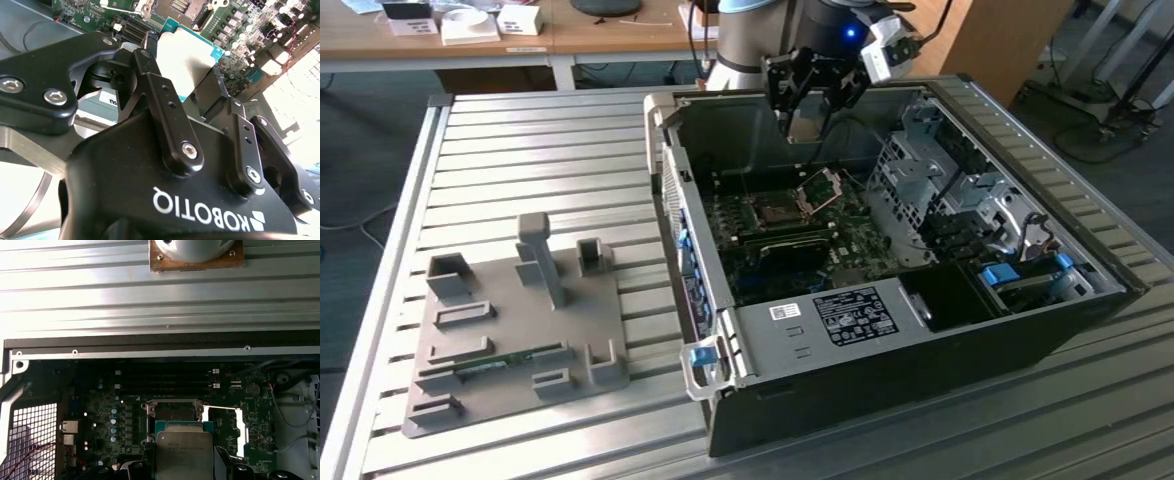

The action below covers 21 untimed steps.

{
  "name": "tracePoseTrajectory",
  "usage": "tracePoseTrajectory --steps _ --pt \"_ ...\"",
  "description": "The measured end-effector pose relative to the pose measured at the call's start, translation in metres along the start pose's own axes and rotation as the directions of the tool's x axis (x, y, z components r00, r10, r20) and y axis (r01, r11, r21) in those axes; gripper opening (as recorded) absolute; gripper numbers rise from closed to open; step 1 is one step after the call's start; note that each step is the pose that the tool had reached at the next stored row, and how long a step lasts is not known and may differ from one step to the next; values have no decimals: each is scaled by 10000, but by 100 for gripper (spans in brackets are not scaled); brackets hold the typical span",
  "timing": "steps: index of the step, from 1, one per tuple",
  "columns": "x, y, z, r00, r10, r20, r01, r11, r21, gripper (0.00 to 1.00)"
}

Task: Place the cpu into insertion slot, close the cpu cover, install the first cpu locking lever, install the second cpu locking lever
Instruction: 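Place the cpu into insertion slot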

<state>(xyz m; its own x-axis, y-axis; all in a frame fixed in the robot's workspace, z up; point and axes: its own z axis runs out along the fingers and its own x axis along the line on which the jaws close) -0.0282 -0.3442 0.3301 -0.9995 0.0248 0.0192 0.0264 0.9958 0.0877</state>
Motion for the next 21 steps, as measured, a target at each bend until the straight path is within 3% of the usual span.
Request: tracePoseTrajectory --steps 15,21 --pt "-3 -16 180 10000 0 0 0 10000 -1 54" --pt "15 -18 195 10000 1 1 -1 10000 -2 54"
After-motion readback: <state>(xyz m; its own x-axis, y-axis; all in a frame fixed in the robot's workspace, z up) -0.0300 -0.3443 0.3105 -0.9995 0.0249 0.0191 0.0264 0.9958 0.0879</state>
